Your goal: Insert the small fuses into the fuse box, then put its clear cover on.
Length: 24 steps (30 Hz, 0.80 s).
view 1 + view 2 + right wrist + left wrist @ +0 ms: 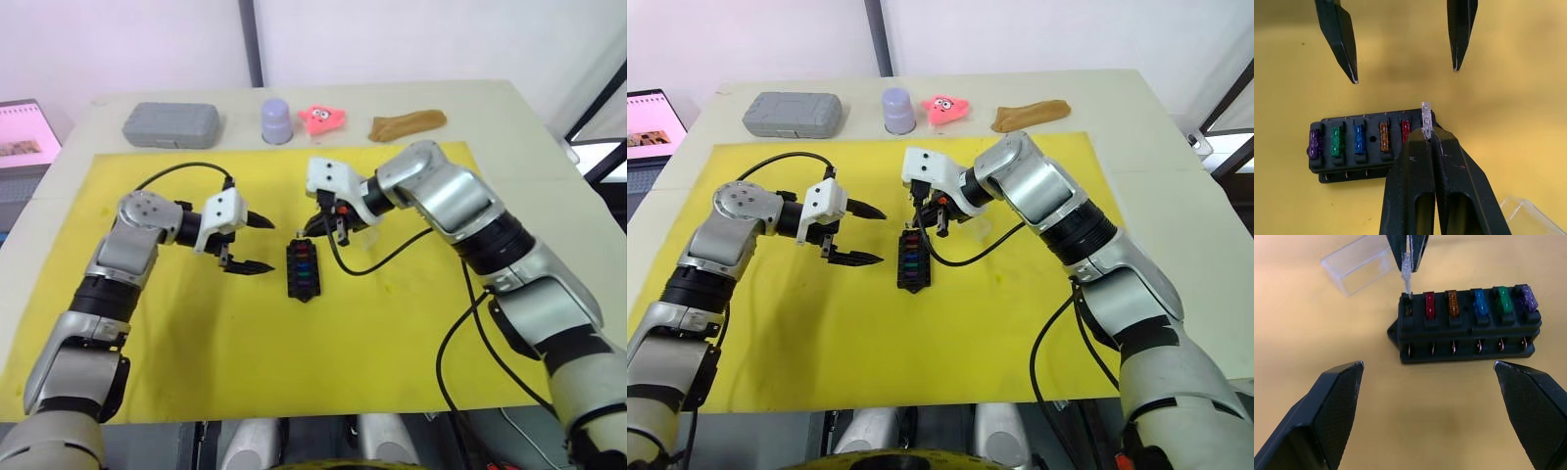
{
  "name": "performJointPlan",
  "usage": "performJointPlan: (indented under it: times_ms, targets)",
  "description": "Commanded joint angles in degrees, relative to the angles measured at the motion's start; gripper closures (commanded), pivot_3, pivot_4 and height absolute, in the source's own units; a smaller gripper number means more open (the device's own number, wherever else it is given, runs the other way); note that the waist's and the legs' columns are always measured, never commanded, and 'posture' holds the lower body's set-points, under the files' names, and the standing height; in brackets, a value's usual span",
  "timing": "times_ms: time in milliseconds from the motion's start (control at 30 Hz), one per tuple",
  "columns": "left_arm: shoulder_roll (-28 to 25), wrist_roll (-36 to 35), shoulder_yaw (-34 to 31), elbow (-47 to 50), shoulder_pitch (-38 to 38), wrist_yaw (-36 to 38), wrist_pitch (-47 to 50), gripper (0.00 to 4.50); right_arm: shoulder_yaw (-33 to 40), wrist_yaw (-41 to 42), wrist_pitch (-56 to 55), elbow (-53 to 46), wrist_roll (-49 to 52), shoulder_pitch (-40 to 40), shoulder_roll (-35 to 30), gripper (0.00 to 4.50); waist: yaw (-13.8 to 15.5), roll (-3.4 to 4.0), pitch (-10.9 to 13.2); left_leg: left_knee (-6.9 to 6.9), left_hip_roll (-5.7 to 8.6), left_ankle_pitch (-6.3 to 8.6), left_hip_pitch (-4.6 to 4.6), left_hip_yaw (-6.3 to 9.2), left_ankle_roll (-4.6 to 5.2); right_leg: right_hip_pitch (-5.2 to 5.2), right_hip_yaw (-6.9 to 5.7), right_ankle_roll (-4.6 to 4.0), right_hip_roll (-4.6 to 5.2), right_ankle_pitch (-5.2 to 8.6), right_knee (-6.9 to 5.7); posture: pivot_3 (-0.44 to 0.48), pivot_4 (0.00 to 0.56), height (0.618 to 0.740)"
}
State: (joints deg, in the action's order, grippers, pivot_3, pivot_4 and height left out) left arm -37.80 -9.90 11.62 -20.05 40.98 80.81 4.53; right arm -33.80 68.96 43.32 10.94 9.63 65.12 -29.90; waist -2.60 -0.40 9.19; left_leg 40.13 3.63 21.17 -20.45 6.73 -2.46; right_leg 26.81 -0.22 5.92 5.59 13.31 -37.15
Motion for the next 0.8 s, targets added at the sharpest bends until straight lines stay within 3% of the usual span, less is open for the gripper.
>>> performJointPlan:
  times_ms: [33,800]
  targets:
    - [0.0,0.0,-0.6,2.3,0.6,-0.5,-0.1,0.02,0.8,1.0,-1.0,-0.5,-1.2,0.7,0.7,4.5,0.0,0.0,0.0,0.0,0.0,0.0,0.0,0.0,0.0,0.0,0.0,0.0,0.0,0.0,0.0,0.0,0.15,0.74]
    - [0.1,0.3,0.3,5.1,-1.9,-1.3,0.5,0.02,1.8,1.3,-3.4,4.3,-5.5,-0.1,3.7,4.5,0.0,0.0,0.0,0.01,-0.02,0.0,0.0,0.0,0.0,0.0,0.0,0.0,0.01,0.0,-0.01,0.0,0.15,0.74]
